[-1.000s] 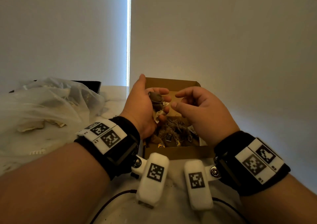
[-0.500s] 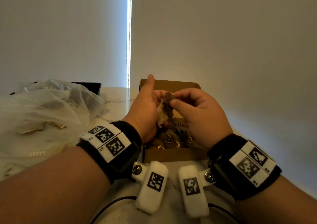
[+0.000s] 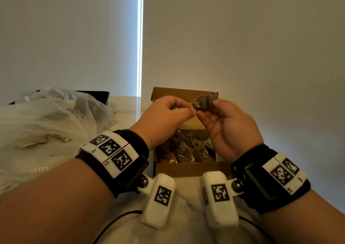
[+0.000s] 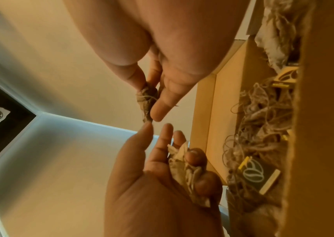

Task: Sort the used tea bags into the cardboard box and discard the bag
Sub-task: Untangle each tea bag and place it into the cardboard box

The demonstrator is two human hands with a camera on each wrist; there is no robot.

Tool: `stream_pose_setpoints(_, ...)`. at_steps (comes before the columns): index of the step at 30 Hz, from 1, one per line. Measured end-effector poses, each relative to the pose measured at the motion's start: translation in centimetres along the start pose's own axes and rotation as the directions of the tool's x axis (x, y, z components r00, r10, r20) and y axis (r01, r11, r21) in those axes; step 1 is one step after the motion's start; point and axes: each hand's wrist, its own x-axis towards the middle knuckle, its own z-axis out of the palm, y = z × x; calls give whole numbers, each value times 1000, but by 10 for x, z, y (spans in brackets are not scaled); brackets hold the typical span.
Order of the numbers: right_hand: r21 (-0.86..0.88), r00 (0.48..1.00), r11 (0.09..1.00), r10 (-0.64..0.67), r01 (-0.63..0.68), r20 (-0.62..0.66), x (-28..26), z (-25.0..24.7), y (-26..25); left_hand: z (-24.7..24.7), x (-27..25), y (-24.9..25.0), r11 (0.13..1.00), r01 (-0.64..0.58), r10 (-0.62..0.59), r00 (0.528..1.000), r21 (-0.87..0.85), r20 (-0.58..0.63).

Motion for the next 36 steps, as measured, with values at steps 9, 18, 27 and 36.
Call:
stream_pose_setpoints(9,6,998,999,37,-37,44,-1,0,3,2,0,5,997,-71,71,996,16,-45)
stream_pose_setpoints(18,-280,997,959,54,-37,54,1,-4,9,1,5,4,995,-51,40,991,-82,-127)
stream_pose_setpoints(27,-555,996,828,-56,84,68,0,-9,8,0,3,8,998,-55,51,991,-28,-126)
stream_pose_setpoints(36,-614,993,785,-8,77,115,1,-10,2,-5,3,10,998,-62,62,997,-6,-53)
